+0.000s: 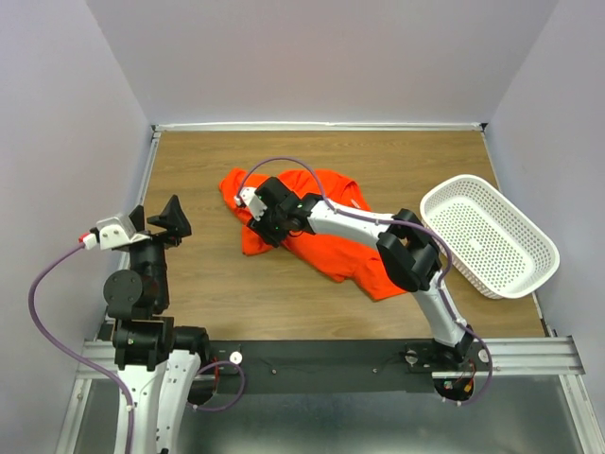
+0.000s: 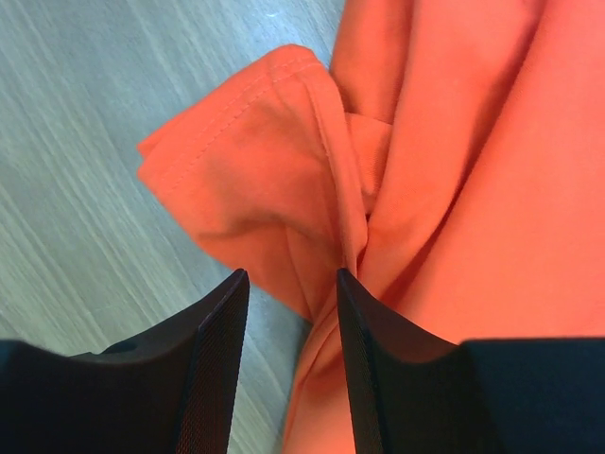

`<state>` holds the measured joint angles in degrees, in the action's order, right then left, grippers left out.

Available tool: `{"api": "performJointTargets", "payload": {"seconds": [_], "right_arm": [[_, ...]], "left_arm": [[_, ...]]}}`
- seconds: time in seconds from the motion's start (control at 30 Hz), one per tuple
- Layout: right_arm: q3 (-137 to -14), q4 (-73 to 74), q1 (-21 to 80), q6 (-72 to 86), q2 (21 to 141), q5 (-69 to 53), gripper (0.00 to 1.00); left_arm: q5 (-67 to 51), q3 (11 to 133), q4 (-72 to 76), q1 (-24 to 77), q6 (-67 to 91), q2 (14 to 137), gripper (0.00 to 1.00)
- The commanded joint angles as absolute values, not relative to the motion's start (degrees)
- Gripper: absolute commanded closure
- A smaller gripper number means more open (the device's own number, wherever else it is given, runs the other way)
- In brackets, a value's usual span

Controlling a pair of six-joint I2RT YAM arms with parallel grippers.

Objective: Fold and stack the t-shirts
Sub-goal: Flatten the tshirt out

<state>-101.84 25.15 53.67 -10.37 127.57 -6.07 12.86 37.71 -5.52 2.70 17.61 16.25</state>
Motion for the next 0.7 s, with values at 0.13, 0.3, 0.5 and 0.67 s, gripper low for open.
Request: {"api": "performJointTargets", "payload": {"seconds": [0.13,0.3,0.5,0.67], "right_arm": [[-102.2,24.9,53.8,-9.9,126.4,-2.1,0.51],[-103.2,25.0,53.8,-10.0,125.3,-3.0,0.53],[-102.7,24.9,53.8,-10.3,123.8,-4.0,0.56],[-102.5,24.9,53.8,-10.3,124.3,-3.7,0.56]], "left_arm": [[13.8,37.4,-5.4,2.5,18.1,16.1,0.15],[13.6,37.4,-5.4,2.5,18.3,16.0,0.16],[13.4,37.3,-5.4,2.5,18.3,16.1,0.15],[13.2,37.2,-5.4,2.5,18.3,16.0,0.16]]}}
